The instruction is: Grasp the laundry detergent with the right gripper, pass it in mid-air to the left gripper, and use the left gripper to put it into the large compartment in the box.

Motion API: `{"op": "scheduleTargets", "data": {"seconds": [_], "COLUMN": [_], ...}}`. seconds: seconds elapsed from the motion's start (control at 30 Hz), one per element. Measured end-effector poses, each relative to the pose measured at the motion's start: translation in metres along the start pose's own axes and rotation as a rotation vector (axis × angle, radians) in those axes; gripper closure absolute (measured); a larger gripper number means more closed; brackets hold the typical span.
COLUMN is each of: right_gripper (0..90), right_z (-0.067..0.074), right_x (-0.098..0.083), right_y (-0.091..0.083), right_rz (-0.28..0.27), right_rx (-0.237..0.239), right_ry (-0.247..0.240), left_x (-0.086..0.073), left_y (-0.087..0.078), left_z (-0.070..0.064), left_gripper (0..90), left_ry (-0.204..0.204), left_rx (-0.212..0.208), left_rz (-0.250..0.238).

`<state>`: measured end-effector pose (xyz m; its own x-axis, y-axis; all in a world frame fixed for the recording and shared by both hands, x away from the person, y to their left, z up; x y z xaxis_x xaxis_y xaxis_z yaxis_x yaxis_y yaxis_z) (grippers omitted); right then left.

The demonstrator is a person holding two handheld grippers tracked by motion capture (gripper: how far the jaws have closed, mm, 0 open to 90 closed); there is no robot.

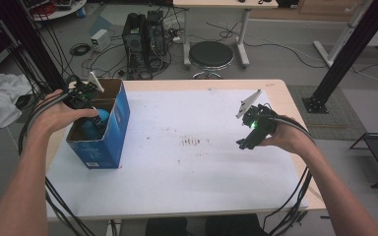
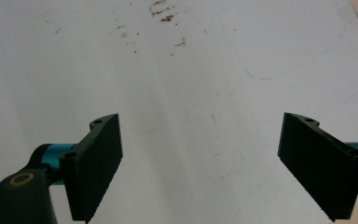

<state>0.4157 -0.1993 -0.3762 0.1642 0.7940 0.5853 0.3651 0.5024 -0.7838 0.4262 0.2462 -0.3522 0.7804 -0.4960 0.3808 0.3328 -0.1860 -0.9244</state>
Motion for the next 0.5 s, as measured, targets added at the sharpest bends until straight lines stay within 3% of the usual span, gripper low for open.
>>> {"op": "scheduleTargets", "data": {"seconds": [0.07, 0.1, 0.37, 0.5], "right_gripper": [13.0, 12.9, 13.0, 12.9], "right_z": [-0.0003, -0.0011, 0.0013, 0.0016], "right_x": [-0.0005, -0.0004, -0.0003, 0.0001], "right_y": [0.0000, 0.0005, 0.0026, 0.0023], "right_rz": [0.000, -0.006, 0.005, 0.004], "right_rx": [-0.003, -0.003, -0.005, -0.006], "right_ry": [0.004, -0.002, 0.007, 0.005], "left_x": [-0.0015, -0.0009, -0.0045, -0.0044], "left_y": [0.0005, 0.0010, 0.0002, 0.0011], "left_z": [0.0017, 0.0010, -0.0008, -0.0014], "left_gripper": [37.8, 37.8, 37.7, 37.5], "left_ry": [0.021, 0.009, 0.037, 0.028], "left_rx": [-0.003, -0.003, -0.003, 0.002], "left_rz": [0.005, -0.012, 0.001, -0.012]}}
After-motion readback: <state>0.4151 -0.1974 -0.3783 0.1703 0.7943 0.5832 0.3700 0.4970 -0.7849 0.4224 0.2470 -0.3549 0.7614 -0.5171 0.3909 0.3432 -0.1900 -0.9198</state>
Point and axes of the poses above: each handheld gripper's, and its own axes: y roughly forward along the jaws, x roughly out of its top, z roughly to its left, the point moved 8 cm from there along y, roughly forward along the jaws, and after that the axes turned 12 degrees about -z, right-handed, at the moved point
